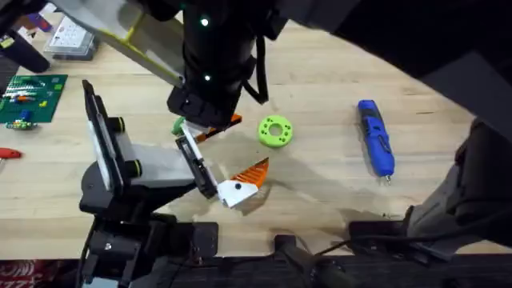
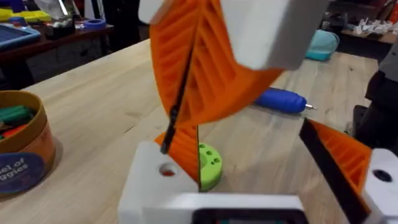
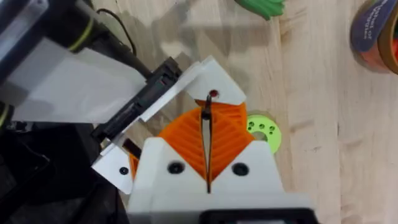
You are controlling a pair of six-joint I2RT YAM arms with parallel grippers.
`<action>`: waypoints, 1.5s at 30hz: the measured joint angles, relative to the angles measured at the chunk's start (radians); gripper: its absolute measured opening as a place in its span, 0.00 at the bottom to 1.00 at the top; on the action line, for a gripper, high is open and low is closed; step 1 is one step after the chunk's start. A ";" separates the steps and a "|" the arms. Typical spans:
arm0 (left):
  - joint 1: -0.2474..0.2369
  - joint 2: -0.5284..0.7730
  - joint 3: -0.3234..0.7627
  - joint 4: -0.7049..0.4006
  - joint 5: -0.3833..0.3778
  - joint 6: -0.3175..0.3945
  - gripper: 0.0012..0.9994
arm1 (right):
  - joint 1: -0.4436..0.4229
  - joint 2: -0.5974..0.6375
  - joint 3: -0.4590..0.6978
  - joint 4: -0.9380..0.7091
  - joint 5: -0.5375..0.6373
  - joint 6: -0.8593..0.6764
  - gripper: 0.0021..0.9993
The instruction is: Pick up the gripper from the table and insert it into the empty holder that is missing its gripper. Then pick up a screw, insert it into the mounting hole, and use the screwdriver to tighten it. Finally, clean up the table by picking up the vegetable and placing it into the bucket.
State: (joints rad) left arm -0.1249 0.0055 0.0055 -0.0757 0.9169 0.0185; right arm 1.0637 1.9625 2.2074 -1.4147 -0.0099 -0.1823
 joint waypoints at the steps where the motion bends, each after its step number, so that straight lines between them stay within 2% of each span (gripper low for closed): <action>1: 0.000 0.000 0.000 0.000 0.000 0.000 0.99 | 0.000 0.000 0.000 0.000 -0.010 -0.008 0.01; 32: 0.000 0.000 0.000 0.000 0.000 0.000 0.99 | 0.000 0.000 0.000 -0.003 -0.036 -0.089 0.01; 45: 0.000 0.000 0.000 0.000 0.000 0.000 0.99 | 0.000 0.000 0.000 -0.007 -0.002 -0.096 0.01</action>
State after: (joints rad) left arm -0.1249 0.0055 0.0055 -0.0755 0.9169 0.0185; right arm 1.0637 1.9627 2.2078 -1.4213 -0.0116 -0.2783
